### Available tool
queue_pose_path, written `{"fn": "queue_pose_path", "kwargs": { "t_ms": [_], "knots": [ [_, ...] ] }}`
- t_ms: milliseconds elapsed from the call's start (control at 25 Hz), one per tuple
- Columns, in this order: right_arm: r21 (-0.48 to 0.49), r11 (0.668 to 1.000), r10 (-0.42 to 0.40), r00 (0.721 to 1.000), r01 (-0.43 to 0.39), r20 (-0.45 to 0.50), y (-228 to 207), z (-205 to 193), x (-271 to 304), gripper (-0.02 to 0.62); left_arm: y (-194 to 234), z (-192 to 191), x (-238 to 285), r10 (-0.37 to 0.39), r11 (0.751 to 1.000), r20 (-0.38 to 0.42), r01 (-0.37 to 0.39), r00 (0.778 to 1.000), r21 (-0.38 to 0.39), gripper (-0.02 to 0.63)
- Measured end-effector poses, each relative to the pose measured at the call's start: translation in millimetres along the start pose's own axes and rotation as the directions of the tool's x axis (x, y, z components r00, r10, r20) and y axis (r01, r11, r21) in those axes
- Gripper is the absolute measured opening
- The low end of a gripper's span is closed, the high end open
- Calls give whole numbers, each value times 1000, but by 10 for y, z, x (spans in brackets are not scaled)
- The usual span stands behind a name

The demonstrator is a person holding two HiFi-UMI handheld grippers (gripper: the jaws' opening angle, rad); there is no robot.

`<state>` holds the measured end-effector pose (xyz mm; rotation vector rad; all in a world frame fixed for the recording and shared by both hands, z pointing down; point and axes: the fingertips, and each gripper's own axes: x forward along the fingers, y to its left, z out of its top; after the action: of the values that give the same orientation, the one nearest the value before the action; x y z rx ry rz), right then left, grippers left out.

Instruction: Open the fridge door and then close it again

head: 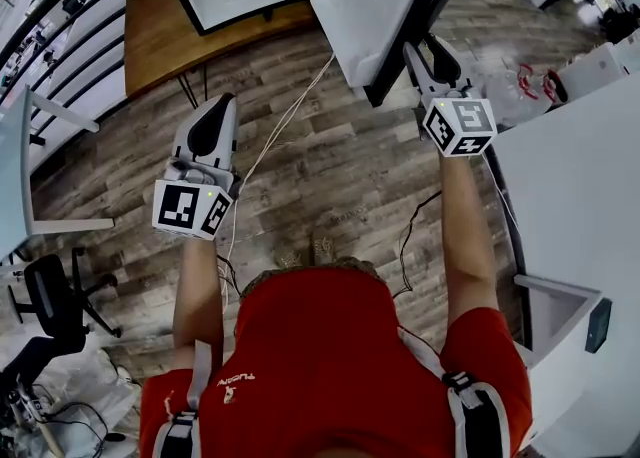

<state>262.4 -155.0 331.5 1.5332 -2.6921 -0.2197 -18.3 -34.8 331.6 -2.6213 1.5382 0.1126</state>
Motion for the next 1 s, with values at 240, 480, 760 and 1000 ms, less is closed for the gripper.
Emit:
{"fn": "queue_pose_path", "kwargs": {
  "t_ms": [240,480,760,1000],
  "knots": [
    [28,999,26,999,-27,22,13,-5,-41,172,-59,10,152,19,1000,7,-19,1000,-9,13],
    [22,996,90,994,-91,62,297,65,22,172,20,-3,183,50,999,6,-50,999,-2,13],
    [16,984,173,980,-176,103,610,108,83,158,-21,-2,270,96,995,5,-96,995,15,12],
    [9,967,251,959,-254,131,922,168,221,129,16,-15,262,135,991,-1,-135,991,23,13]
  ]
}}
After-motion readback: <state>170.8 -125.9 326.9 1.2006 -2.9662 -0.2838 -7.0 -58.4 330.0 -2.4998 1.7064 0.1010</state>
